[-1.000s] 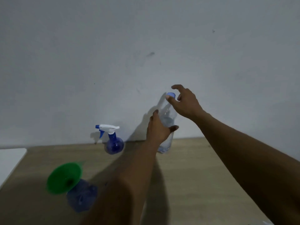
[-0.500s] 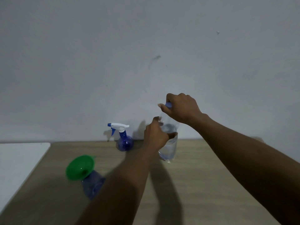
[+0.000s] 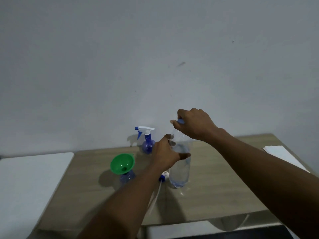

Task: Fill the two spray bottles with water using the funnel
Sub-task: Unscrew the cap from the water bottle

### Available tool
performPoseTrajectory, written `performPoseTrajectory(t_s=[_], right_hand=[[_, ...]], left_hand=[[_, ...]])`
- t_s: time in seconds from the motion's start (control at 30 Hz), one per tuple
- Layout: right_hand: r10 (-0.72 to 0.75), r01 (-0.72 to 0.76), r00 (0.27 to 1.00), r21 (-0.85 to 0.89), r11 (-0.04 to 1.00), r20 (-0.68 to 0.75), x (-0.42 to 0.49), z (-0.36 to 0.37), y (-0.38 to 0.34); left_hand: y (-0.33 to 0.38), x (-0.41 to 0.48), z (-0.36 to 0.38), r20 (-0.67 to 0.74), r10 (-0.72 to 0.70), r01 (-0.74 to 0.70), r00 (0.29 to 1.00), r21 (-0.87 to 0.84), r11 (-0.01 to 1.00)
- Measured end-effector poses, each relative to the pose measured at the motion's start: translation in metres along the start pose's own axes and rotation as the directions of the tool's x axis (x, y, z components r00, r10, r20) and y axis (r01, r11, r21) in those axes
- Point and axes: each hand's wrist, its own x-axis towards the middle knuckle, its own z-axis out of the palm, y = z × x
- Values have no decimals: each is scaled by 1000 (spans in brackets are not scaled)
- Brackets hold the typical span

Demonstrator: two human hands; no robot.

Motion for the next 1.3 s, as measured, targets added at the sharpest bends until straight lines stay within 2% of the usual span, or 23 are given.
performPoseTrajectory(t_s=[0.2, 0.4, 0.47, 0.53, 0.6, 0.67, 0.77, 0.83, 0.9, 1.0, 1.07, 1.17, 1.23, 1.3], right_hand=[[29, -30, 997, 8, 1000, 71, -26, 3, -34], [-16, -31, 964, 171, 985, 266, -34, -20, -45], [44, -71, 963, 92, 993, 266, -37, -30, -45], [142, -129, 966, -71, 989, 218, -36, -37, -46], [170, -140, 967, -160, 977, 188, -34, -38, -48], [128, -113, 967, -81, 990, 220, -32, -37, -48], [49, -95, 947, 131, 987, 316, -32, -38, -41], [24, -96, 938, 193, 976, 346, -33, -42, -37], [69, -119, 944, 136, 984, 324, -34, -42, -39], [170, -156, 958, -76, 985, 230, -32, -36, -45], [125, -128, 963, -5, 992, 239, -31, -36, -48], [20, -80, 940, 164, 983, 341, -29, -45, -44], [-32, -41, 928, 185, 982, 372, -29, -50, -46], [11, -66, 934, 142, 988, 357, -28, -48, -51]], left_hand=[[-29, -19, -9, 46, 24, -23, 999, -36, 999], [-37, -18, -11, 110, 51, -50, 993, -9, 999], [-36, -17, -9, 140, 38, -37, 989, -14, 999], [-36, -16, -8, 147, 38, -36, 988, -13, 999], [-37, -17, -8, 123, 67, -65, 990, -19, 998], [-38, -18, -9, 103, 95, -97, 990, 7, 995], [-39, -19, -10, 97, 97, -98, 991, 2, 995], [-38, -18, -9, 105, 85, -85, 991, -11, 996], [-38, -18, -9, 115, 80, -80, 990, -6, 997], [-38, -18, -9, 111, 77, -78, 991, 2, 997], [-39, -18, -9, 112, 79, -80, 991, 4, 997], [-41, -19, -9, 98, 82, -81, 992, -16, 997], [-39, -18, -10, 95, 94, -94, 991, 3, 996], [-35, -18, -11, 137, 69, -74, 988, 31, 997]])
